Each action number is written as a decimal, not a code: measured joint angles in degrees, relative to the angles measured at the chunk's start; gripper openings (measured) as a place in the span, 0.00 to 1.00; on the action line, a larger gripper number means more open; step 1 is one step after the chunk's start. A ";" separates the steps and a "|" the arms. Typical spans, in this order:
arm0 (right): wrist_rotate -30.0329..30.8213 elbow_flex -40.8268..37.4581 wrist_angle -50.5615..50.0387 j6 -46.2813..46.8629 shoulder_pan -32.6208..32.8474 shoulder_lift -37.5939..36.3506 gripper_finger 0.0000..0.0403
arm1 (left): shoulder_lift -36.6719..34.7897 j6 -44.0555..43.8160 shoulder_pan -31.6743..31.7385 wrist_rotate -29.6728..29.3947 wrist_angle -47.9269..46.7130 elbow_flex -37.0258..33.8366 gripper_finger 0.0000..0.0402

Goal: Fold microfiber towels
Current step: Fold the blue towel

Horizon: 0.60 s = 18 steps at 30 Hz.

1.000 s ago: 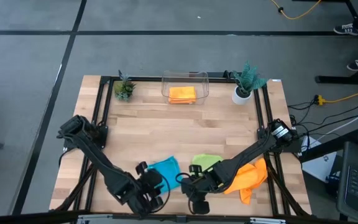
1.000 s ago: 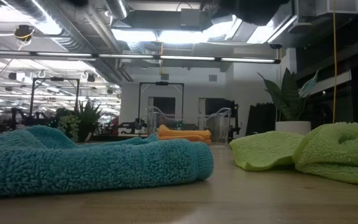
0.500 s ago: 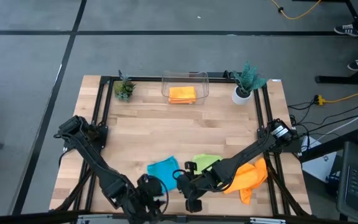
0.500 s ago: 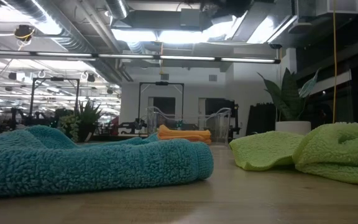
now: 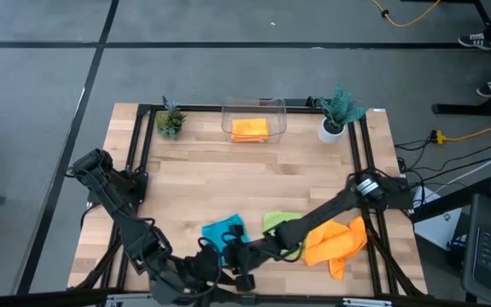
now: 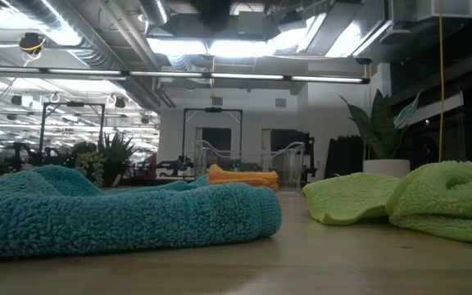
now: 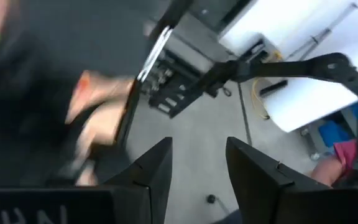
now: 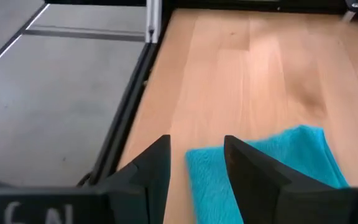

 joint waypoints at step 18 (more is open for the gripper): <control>-3.53 0.00 20.59 -1.32 -9.24 15.64 0.38 | -0.95 20.60 -0.13 -5.82 8.44 0.00 0.36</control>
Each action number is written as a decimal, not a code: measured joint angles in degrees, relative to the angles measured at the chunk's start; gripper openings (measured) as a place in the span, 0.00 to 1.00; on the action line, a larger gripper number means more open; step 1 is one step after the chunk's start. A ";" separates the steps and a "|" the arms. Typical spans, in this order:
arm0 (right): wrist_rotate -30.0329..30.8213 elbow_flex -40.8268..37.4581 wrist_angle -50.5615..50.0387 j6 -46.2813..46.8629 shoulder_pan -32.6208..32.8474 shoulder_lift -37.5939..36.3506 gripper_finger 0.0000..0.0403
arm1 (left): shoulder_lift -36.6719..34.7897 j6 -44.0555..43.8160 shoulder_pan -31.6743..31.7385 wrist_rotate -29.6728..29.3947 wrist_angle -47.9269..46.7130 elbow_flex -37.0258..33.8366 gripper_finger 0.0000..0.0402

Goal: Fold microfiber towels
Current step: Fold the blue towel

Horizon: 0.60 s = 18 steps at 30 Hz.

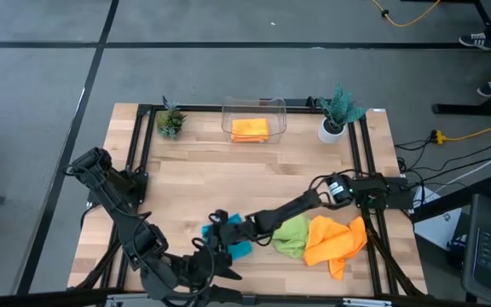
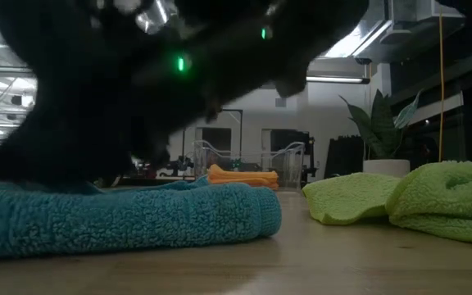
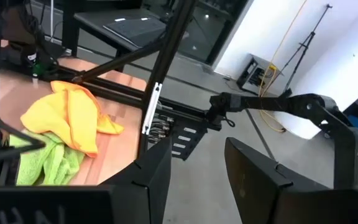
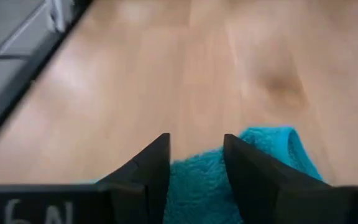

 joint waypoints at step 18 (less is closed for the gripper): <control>1.87 0.08 4.38 -5.37 -1.27 -0.77 0.38 | 0.00 0.04 0.20 -0.01 -1.78 -0.02 0.36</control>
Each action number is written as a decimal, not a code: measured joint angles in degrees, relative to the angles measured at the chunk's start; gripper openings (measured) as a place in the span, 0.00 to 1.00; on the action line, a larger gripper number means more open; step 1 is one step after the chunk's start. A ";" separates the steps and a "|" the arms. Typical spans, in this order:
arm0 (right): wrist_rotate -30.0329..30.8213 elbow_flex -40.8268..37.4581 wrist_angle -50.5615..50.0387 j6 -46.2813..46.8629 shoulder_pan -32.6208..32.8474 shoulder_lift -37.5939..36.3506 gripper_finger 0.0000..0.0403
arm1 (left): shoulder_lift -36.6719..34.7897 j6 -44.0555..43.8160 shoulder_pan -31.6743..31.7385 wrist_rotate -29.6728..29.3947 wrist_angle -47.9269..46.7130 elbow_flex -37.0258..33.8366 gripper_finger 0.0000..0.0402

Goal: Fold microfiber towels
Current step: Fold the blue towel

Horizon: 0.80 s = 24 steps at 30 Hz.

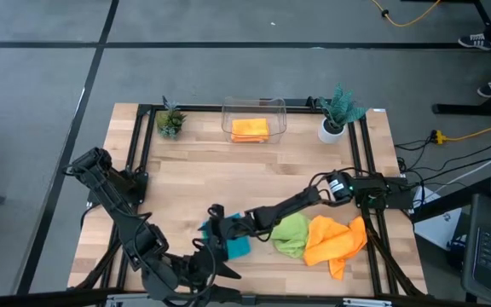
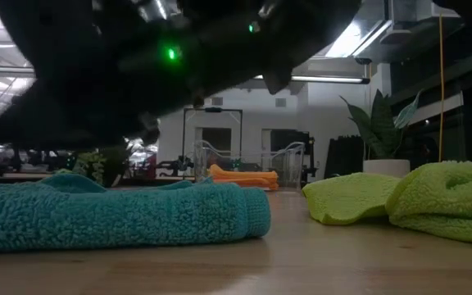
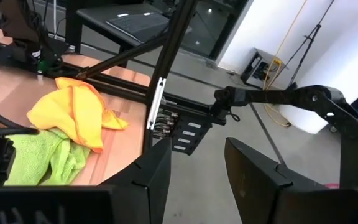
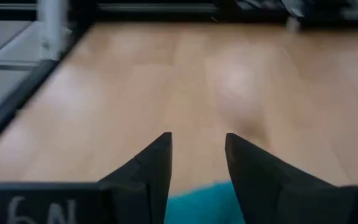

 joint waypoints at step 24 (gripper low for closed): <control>-1.18 -0.06 -8.04 2.05 -1.05 -4.82 0.38 | 0.00 -1.99 2.59 2.49 -0.84 0.00 0.36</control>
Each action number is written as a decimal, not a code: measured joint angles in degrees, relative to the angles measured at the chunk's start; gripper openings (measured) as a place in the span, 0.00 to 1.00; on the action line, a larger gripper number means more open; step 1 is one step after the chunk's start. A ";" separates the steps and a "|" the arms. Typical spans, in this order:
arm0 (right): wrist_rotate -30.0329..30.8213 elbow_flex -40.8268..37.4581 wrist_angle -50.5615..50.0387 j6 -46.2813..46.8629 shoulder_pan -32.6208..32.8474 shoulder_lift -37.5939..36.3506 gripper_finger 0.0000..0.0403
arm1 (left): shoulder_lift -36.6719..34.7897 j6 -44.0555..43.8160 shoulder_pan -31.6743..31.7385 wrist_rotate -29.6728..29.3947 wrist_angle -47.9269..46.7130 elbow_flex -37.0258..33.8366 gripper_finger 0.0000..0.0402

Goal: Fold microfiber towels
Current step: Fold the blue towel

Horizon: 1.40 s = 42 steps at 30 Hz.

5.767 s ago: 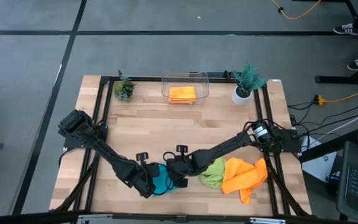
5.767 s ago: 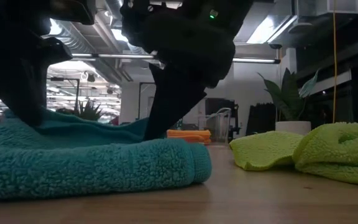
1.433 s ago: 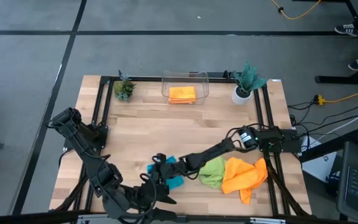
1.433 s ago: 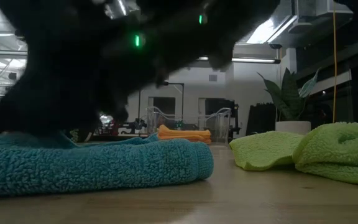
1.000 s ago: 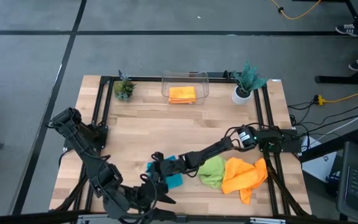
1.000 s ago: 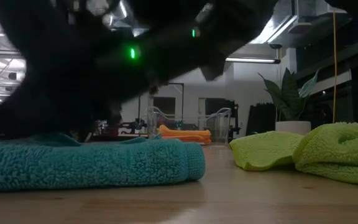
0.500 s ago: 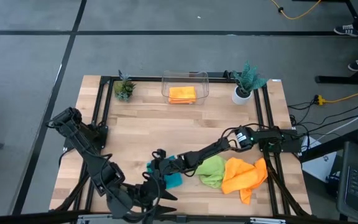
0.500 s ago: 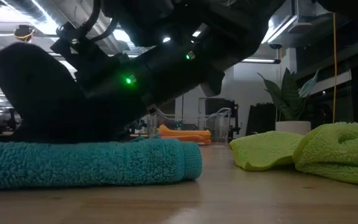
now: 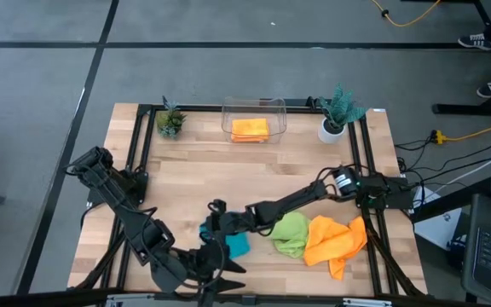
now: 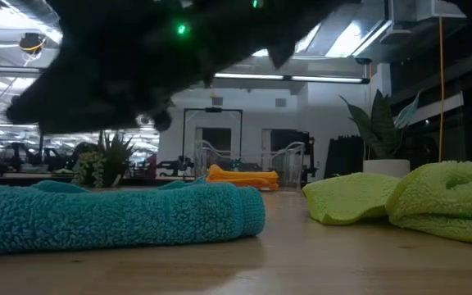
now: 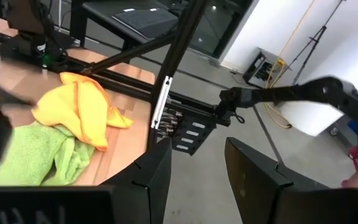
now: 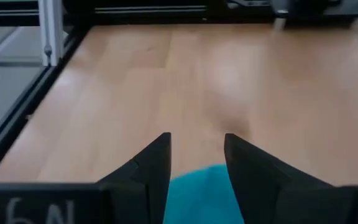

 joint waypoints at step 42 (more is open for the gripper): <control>0.23 0.04 -50.69 12.27 14.23 -36.94 0.38 | 0.07 -17.67 -5.26 4.63 -13.51 -0.04 0.36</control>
